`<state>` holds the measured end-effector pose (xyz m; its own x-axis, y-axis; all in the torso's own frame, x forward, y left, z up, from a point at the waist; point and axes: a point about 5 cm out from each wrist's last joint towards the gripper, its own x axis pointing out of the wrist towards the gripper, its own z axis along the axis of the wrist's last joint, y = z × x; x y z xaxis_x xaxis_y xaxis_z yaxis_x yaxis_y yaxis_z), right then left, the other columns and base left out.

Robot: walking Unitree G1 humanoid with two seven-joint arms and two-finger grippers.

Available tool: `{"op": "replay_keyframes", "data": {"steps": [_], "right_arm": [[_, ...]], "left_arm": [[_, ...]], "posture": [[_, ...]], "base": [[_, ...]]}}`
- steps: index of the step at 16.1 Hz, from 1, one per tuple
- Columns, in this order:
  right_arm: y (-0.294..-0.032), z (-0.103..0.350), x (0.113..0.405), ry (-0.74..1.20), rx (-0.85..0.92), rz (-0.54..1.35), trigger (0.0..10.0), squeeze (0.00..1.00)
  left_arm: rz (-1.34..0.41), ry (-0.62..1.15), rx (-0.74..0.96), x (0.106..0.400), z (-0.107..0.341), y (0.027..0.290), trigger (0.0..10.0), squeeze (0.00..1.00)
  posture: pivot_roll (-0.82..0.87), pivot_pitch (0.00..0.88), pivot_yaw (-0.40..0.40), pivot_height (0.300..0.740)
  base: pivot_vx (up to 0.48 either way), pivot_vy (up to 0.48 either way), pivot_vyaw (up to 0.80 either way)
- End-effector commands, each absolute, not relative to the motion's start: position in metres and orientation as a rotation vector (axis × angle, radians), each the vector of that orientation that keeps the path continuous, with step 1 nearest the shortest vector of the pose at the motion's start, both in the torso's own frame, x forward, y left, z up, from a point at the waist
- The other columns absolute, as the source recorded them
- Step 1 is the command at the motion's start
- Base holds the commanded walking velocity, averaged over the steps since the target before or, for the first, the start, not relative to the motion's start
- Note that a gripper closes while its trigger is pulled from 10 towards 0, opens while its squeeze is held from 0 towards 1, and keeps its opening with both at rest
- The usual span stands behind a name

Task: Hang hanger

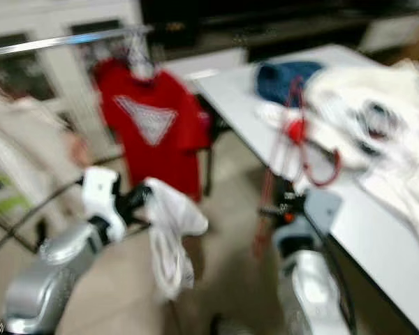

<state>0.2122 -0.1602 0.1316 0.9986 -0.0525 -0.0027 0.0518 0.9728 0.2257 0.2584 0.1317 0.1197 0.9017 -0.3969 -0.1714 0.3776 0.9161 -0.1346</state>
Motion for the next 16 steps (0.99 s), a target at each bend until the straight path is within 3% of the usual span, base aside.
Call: {"op": "replay_keyframes", "data": {"steps": [1,6,10,14,15,16], "right_arm": [[-0.162,0.135,0.211,-0.008,0.227,-0.061,10.0,0.00],[-0.153,0.149,0.206,-0.028,0.228,0.057,10.0,0.00],[-0.144,0.158,0.214,-0.030,0.257,0.158,10.0,0.00],[-0.144,0.156,0.223,-0.011,0.261,0.155,10.0,0.00],[-0.143,0.155,0.224,-0.009,0.258,0.157,10.0,0.00],[-0.145,0.155,0.226,-0.004,0.240,0.148,10.0,0.00]], "left_arm": [[-0.353,0.100,-0.069,0.264,0.131,0.133,10.0,0.00],[-0.352,0.029,-0.080,0.257,0.139,0.133,10.0,0.00],[-0.397,0.060,-0.053,0.252,0.138,0.150,10.0,0.00],[-0.153,-0.080,0.061,0.266,0.156,0.172,10.0,0.00],[-0.131,-0.081,0.067,0.268,0.157,0.175,10.0,0.00],[-0.223,-0.034,0.022,0.269,0.156,0.174,10.0,0.00]], "posture": [[-0.16,0.000,0.101,0.740],[-0.18,0.000,0.088,0.740],[-0.12,0.000,0.025,0.740],[-0.08,0.000,0.003,0.740],[-0.08,0.000,0.002,0.740],[-0.09,0.000,-0.003,0.740]], "base": [[0.000,0.000,-0.80],[0.000,0.000,-0.80],[0.000,0.000,-0.80],[0.000,0.000,-0.80],[0.000,0.000,-0.80],[0.000,0.000,-0.80]]}}
